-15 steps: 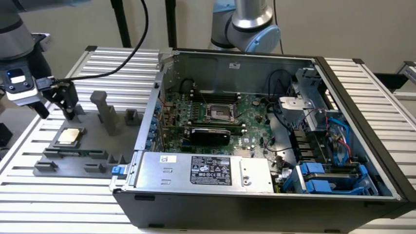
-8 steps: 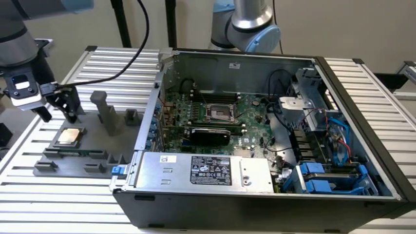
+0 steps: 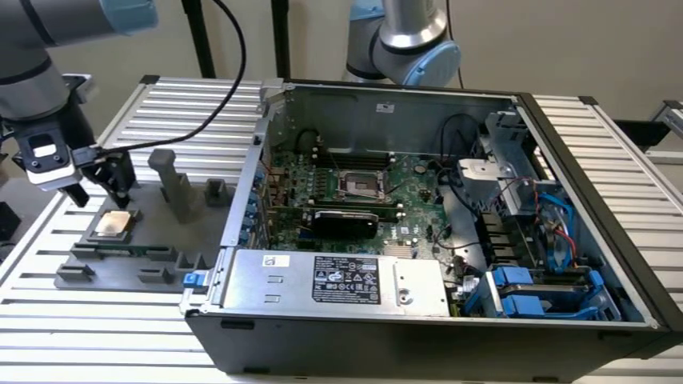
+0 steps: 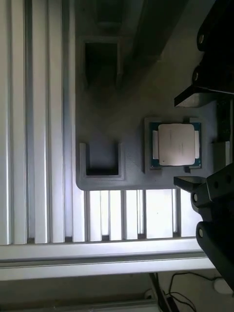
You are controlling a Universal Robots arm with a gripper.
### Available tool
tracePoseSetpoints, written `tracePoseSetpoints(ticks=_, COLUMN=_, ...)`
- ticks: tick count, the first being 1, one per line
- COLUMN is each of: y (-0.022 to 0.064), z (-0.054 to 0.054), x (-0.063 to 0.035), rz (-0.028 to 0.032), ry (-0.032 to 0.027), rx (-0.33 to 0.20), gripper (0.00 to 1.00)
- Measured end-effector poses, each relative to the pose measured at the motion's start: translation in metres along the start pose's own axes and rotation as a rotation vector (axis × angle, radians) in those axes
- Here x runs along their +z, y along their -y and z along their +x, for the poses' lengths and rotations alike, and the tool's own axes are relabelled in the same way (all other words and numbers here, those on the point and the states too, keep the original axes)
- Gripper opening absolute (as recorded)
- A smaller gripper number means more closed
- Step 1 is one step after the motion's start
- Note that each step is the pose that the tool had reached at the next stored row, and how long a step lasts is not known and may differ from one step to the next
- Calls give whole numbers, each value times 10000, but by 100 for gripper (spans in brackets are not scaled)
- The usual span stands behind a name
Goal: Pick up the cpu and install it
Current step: 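Pick up the cpu and move it towards the insertion slot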
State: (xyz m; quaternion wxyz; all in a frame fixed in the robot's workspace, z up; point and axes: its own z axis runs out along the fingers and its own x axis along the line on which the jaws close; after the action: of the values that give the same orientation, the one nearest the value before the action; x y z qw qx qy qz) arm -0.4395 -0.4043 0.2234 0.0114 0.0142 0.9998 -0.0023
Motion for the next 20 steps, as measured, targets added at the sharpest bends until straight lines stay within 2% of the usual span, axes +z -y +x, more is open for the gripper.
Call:
tracePoseSetpoints(ticks=14, y=31, z=5, x=252, rz=-1, ry=1, rx=-20, gripper=67)
tracePoseSetpoints(ticks=20, y=35, z=6, x=295, rz=0, ry=0, rx=-33, gripper=67)
